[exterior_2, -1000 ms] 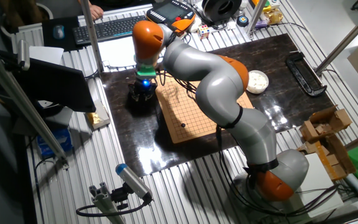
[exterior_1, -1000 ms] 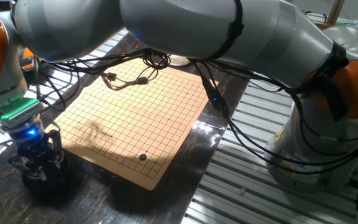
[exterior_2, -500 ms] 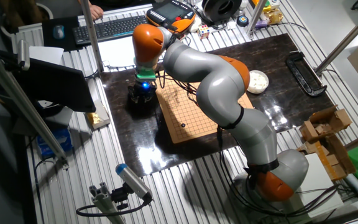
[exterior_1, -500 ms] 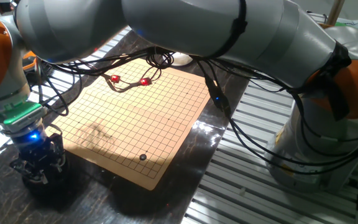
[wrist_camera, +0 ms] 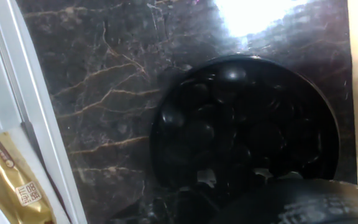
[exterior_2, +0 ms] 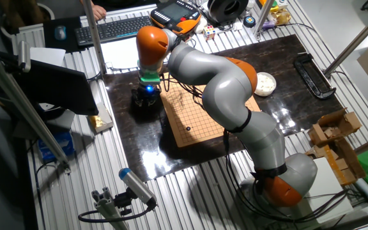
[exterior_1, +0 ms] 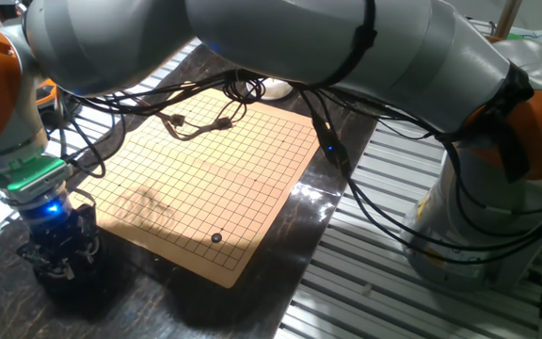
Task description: Play the first move as black on the 3-4 point in the upper right corner of the Go board
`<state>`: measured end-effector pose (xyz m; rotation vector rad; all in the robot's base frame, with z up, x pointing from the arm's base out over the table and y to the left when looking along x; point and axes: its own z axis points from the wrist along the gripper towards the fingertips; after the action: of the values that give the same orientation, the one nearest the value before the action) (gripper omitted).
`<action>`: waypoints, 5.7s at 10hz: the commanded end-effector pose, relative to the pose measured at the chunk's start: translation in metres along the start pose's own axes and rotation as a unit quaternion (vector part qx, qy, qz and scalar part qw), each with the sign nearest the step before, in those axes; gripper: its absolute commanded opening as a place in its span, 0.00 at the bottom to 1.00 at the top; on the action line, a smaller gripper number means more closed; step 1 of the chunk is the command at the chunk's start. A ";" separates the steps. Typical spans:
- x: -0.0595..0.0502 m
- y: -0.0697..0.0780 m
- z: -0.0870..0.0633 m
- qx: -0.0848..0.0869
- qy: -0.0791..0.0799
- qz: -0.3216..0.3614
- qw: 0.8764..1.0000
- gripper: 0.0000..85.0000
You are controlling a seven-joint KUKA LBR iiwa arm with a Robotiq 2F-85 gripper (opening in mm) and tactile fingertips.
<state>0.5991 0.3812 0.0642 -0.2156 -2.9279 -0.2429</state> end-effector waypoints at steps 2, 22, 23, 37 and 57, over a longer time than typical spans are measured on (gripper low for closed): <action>0.000 0.000 0.000 0.000 0.000 -0.002 1.000 0.37; -0.008 -0.004 -0.021 0.012 0.005 -0.026 1.000 0.11; -0.010 -0.009 -0.030 0.018 0.006 -0.030 0.999 0.10; 0.005 -0.170 -0.096 0.117 -0.029 -0.149 0.981 0.02; 0.005 -0.175 -0.093 0.010 -0.046 -0.009 0.999 0.02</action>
<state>0.5832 0.1951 0.1296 -0.2041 -3.0235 -0.2114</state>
